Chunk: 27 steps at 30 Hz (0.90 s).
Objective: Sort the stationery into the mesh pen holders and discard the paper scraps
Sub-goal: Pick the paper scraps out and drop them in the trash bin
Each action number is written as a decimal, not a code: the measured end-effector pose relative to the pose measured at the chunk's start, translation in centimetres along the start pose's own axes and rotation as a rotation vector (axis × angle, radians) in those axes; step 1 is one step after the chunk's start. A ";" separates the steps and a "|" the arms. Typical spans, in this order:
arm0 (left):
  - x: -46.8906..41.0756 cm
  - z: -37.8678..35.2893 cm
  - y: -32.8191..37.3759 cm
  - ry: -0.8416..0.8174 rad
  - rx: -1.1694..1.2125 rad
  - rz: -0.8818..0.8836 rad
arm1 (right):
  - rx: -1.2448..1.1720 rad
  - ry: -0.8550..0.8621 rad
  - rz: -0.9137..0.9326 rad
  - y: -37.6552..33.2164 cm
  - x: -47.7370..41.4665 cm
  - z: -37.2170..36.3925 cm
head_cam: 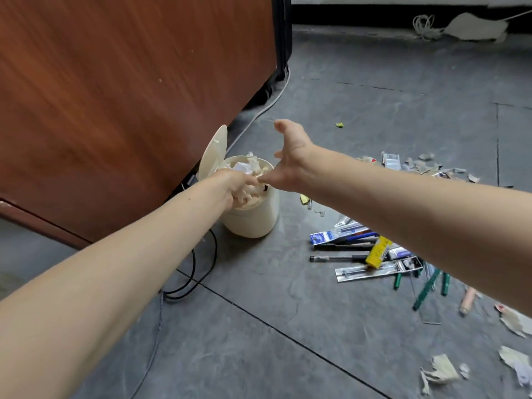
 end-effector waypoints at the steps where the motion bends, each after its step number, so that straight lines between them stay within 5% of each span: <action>1: 0.3 0.1 -0.1 0.014 0.001 0.007 | -0.021 0.007 -0.008 0.2 0.1 0.1; 7: -0.1 1.8 0.8 0.183 -0.195 -0.119 | 0.040 -0.078 -0.006 0.6 -0.9 0.1; 19: 4.1 -1.0 7.1 0.526 -0.700 -0.672 | 0.169 -0.083 0.079 -1.0 -2.5 4.4; 27: 4.3 -7.0 8.2 0.502 -0.919 -0.933 | 0.383 0.175 0.138 -3.1 -4.6 11.3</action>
Point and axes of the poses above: each hand's wrist, its own x-axis away from the middle knuckle, its own z-axis out of the back of the hand, y = z × x, the point moved 10 cm from there along -x, towards the middle knuckle, and after that the axes turned 11 degrees about -x, right-handed, at the moved point
